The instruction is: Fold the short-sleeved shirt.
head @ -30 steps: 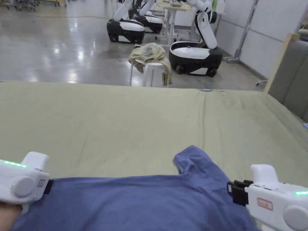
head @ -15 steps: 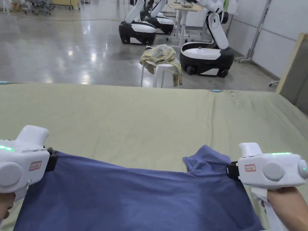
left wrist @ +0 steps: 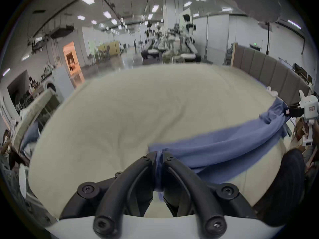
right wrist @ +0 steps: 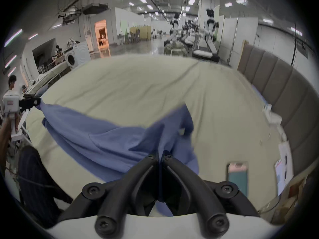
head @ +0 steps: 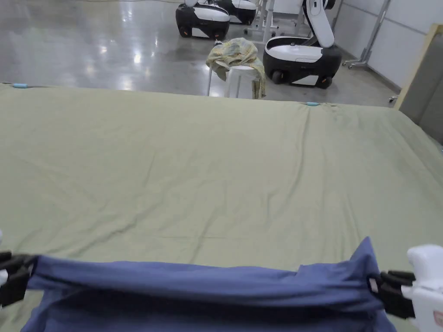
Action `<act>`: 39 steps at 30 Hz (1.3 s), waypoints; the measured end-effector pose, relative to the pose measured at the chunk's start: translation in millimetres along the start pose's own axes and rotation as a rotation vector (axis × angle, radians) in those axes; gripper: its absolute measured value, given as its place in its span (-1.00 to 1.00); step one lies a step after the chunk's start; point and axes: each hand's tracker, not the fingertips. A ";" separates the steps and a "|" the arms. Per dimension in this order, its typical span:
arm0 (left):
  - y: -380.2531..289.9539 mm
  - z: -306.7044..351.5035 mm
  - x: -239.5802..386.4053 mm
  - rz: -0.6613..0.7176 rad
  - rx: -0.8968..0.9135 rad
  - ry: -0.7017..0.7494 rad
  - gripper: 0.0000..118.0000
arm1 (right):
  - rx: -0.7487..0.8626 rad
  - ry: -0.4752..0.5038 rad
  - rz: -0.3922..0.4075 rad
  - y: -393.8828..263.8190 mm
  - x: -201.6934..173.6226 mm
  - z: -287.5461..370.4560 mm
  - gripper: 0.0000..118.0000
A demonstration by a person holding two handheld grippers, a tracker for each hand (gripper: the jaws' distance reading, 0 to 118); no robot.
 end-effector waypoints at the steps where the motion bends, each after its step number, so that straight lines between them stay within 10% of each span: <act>1: -14.4 -6.7 -1.4 0.030 -0.039 -0.021 -0.87 | -0.033 0.019 -0.030 -14.8 -1.2 -5.9 -0.94; 6: -31.9 -24.9 5.2 0.066 -0.049 -0.019 -0.83 | -0.042 -0.005 -0.094 -34.0 6.5 -33.6 -0.93; 7: -29.5 -21.7 4.9 0.069 -0.034 -0.013 -0.51 | -0.020 -0.009 -0.102 -31.8 6.8 -30.7 -0.80; 9: -20.3 -4.0 5.9 0.118 0.053 -0.031 0.30 | 0.015 -0.010 -0.116 -21.5 6.7 -14.5 0.00; 10: -15.9 6.4 7.6 0.142 0.120 -0.032 0.44 | 0.048 -0.017 -0.117 -13.9 3.5 -2.2 0.50; 12: -5.1 25.1 17.5 0.137 0.253 -0.036 0.44 | 0.187 -0.030 -0.108 -0.1 -6.4 16.8 0.66; 18: 25.4 36.0 64.1 0.059 0.540 0.062 0.43 | 0.568 -0.095 -0.082 35.4 -55.6 31.8 0.58; 20: 30.2 27.0 71.5 0.033 0.560 0.094 0.21 | 0.568 -0.094 -0.097 42.2 -65.5 24.6 -0.29; 22: 32.6 24.1 75.6 0.032 0.538 0.094 -0.79 | 0.547 -0.081 -0.121 45.2 -71.5 16.1 -0.88; 31: 16.7 31.7 -9.3 0.246 0.296 -0.063 -0.80 | 0.488 -0.057 -0.117 44.5 -92.1 8.7 -0.89; 33: 6.5 32.4 -42.1 0.319 0.198 -0.147 -0.31 | 0.473 -0.051 -0.104 44.9 -99.1 6.3 -0.89; 35: -9.4 25.2 -75.2 0.386 0.112 -0.283 0.75 | 0.447 -0.032 -0.091 45.4 -111.0 0.6 -0.89; 39: -39.3 0.7 -123.9 0.535 -0.019 -0.504 0.80 | 0.405 -0.014 -0.054 45.7 -138.4 -11.4 -0.89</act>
